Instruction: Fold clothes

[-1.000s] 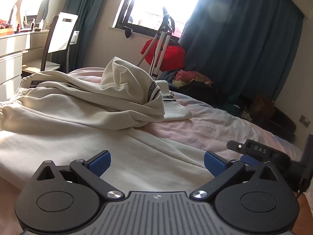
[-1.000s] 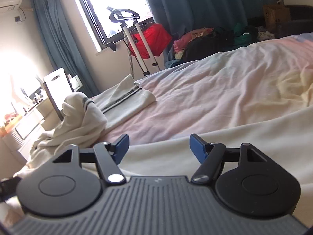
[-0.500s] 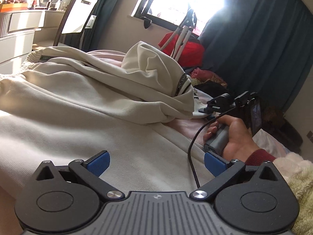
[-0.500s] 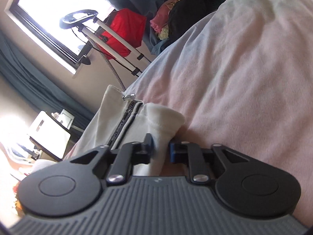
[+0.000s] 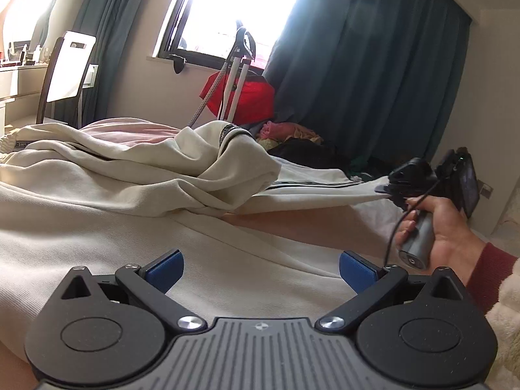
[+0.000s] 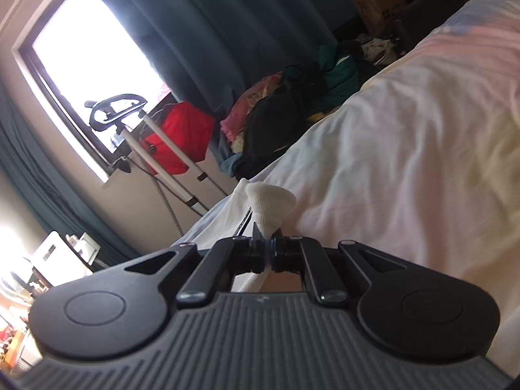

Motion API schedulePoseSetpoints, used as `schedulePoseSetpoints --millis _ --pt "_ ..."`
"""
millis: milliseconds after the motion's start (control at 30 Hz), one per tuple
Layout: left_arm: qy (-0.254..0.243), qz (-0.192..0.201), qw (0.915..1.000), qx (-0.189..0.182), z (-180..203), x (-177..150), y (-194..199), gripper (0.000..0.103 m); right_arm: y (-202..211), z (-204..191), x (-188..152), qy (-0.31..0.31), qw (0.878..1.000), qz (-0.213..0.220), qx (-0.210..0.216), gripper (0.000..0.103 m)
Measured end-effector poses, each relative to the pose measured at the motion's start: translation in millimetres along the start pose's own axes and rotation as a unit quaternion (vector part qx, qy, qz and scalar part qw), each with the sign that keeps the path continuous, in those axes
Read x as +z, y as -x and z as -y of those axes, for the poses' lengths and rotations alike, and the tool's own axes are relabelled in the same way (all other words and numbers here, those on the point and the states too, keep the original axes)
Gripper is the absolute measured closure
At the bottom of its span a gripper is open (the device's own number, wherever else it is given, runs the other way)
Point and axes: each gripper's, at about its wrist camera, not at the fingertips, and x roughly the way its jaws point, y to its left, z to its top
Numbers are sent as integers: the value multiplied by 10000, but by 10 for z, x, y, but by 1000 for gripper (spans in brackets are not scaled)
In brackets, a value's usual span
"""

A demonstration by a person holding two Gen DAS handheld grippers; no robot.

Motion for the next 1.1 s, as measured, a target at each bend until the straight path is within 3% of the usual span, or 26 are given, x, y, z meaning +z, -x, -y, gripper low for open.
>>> schedulePoseSetpoints --millis 133,267,367,467,567,733,867,1000,1100 --pt "-99 -37 9999 49 102 -54 19 0 394 762 401 -444 9965 387 -591 97" --pt "-117 397 9990 186 174 -55 133 0 579 1405 749 -798 9890 462 -1160 97" --pt "-228 587 9977 251 226 -28 163 0 651 1494 1009 -682 9894 577 -1145 97" --pt "-324 524 9976 302 238 -9 95 0 749 1299 1245 -227 9904 940 -988 97" --pt "-439 426 9975 364 290 -30 36 0 811 1319 1365 -179 9880 1174 -990 97" --pt "-595 307 9972 334 348 -62 -18 0 793 1821 1052 -169 9833 746 -1649 97" --pt "-715 241 9967 285 370 -81 -42 0 901 2158 628 -485 9808 438 -1838 97" --pt "-833 282 9958 242 399 -109 -28 0 934 2152 420 -237 9784 384 -2019 94" --pt "-964 319 9945 264 436 -128 -15 0 933 2035 421 69 9721 264 -2329 82"
